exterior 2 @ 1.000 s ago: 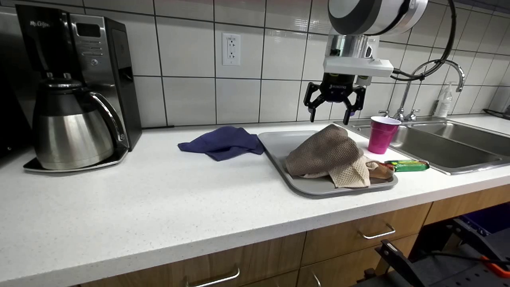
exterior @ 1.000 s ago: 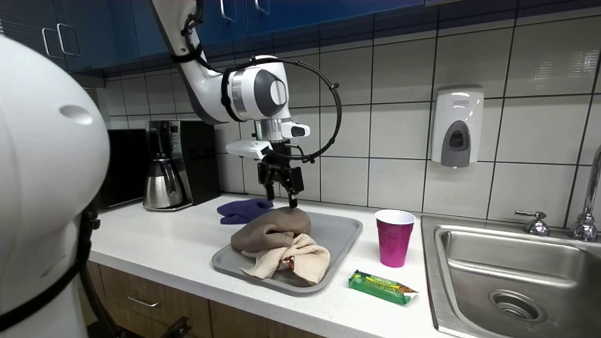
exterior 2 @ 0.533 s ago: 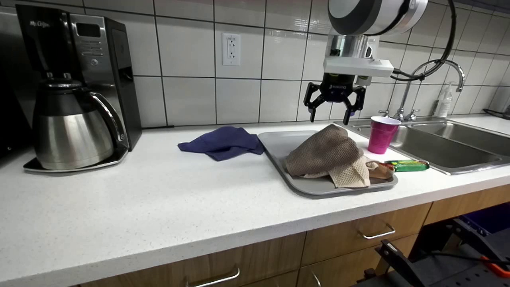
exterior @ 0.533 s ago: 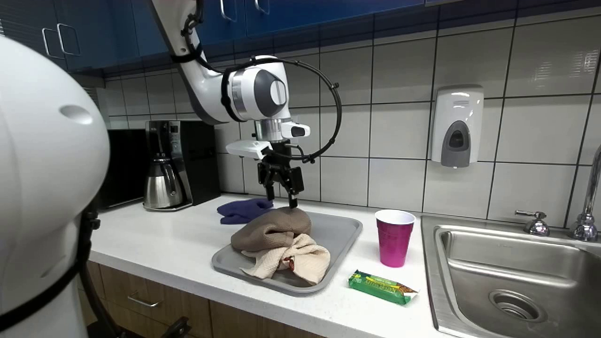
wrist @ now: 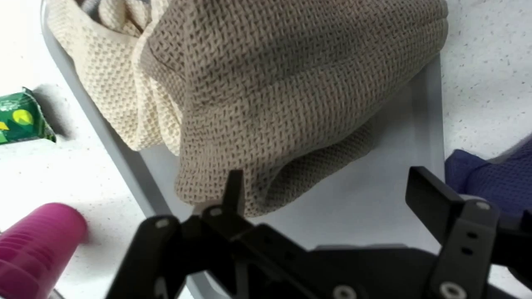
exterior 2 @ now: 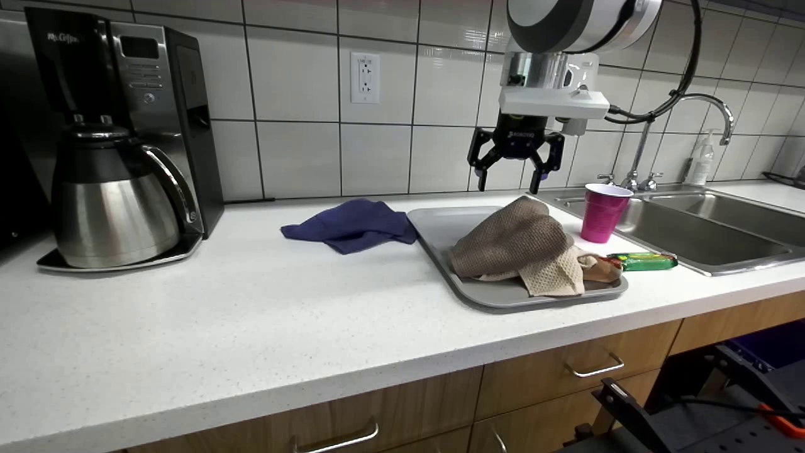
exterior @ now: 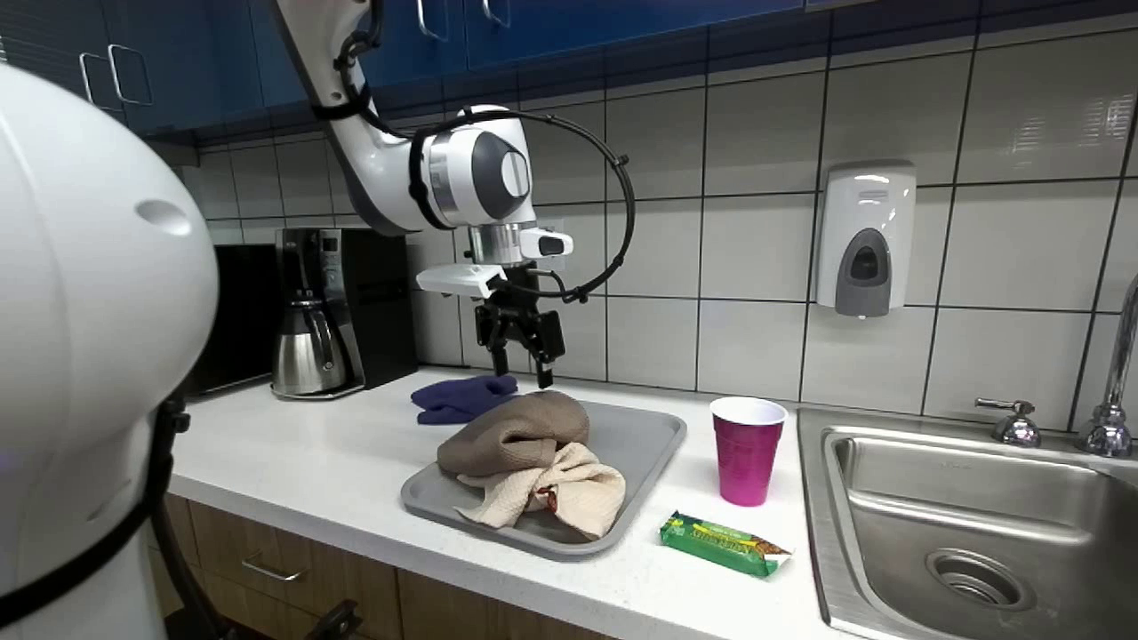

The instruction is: Put the brown and blue towels on the tray

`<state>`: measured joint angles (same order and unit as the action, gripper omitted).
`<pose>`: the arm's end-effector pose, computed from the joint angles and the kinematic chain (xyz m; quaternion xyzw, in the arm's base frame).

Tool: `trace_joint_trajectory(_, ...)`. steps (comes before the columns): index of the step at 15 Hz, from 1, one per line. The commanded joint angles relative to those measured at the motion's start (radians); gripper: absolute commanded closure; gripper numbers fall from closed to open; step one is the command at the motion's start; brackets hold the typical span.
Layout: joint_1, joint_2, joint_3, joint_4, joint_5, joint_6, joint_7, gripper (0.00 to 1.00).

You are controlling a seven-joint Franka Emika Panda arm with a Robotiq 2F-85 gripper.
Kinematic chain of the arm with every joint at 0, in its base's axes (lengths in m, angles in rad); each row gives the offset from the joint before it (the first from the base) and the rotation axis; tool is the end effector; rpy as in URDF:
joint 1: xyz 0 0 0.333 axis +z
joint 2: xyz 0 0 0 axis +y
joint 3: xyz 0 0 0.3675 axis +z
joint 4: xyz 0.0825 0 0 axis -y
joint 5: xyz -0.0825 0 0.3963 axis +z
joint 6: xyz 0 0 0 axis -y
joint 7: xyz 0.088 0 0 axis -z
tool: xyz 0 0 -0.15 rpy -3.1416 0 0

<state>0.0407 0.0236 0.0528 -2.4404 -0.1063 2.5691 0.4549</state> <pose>0.5050 0.0466 0.3015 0.9887 -0.1369 0.0588 0.0151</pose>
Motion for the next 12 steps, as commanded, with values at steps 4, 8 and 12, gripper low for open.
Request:
trace_joint_trajectory(4, 0.028, 0.068, -0.002, 0.073, -0.035, 0.023, -0.034, 0.0)
trace_joint_trajectory(8, 0.036, 0.122, -0.004, 0.114, -0.02, 0.061, -0.104, 0.0)
trace_joint_trajectory(12, 0.039, 0.192, 0.0, 0.178, -0.007, 0.075, -0.215, 0.0)
